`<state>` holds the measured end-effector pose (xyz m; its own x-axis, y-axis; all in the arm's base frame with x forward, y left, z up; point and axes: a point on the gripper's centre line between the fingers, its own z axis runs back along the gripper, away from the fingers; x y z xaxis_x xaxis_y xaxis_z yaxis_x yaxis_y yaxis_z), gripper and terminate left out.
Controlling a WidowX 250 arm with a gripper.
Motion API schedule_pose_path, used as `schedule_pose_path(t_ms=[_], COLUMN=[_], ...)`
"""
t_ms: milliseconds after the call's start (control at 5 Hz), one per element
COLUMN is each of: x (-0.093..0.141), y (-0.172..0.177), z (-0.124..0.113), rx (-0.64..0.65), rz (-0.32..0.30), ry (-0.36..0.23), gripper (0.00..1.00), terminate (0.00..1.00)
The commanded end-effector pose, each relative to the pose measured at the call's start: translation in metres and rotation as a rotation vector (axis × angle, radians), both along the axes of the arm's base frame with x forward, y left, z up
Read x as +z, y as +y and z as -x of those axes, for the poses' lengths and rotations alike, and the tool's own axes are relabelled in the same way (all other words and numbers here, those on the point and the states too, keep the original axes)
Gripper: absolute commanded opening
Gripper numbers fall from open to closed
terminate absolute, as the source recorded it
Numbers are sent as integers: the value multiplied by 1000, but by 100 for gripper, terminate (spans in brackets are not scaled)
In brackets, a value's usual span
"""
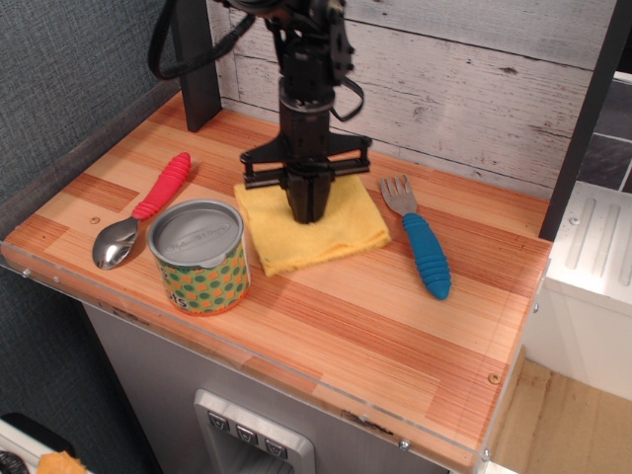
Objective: Place the orange towel to the right of the can
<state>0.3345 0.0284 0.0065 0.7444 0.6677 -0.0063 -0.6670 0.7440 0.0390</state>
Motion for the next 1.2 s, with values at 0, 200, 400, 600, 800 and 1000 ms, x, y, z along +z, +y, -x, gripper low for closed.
schedule_pose_path(t_ms=[0, 200, 400, 600, 800, 1000], x=[-9, -12, -13, -15, -17, -15], y=[-23, -30, -36, -43, -47, -51], z=[17, 25, 34, 43, 55, 63], rx=[-20, -18, -43, -55, -58, -84], rz=[5, -10, -18, -14, -28, -28], ry=[17, 36, 28, 36, 34, 21], gripper=[0, 0, 0, 0, 0, 0], terminate=[0, 0, 0, 0, 0, 0])
